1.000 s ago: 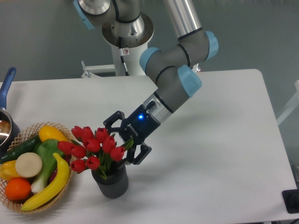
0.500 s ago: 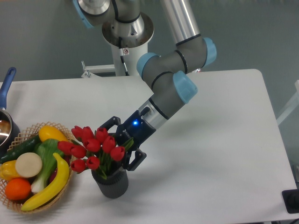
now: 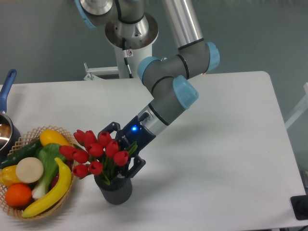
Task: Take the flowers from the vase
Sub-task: 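Close the gripper on the tulip stems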
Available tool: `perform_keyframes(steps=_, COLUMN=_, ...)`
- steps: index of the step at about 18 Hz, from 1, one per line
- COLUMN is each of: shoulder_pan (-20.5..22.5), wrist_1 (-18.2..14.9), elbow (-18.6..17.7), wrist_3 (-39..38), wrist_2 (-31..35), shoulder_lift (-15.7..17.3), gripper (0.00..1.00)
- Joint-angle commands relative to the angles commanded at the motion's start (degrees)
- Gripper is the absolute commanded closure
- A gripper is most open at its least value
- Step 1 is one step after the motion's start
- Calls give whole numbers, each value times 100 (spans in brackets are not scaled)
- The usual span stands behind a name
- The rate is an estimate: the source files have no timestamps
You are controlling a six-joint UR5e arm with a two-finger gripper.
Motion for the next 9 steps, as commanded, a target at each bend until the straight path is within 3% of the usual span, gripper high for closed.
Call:
perform_keyframes(steps=4, shoulder_pan=0, wrist_1=0, elbow=-17, wrist_3=0, wrist_2=0, shoulder_lift=9, gripper=41)
perform_keyframes(steps=5, shoulder_pan=0, wrist_1=0, elbow=-52, wrist_3=-9, wrist_2=-9, shoulder_lift=18, gripper=50)
perform_keyframes(steps=9, shoulder_pan=9, wrist_1=9, elbow=-44, wrist_3=-18, wrist_2=-61, shoulder_lift=18, gripper=50)
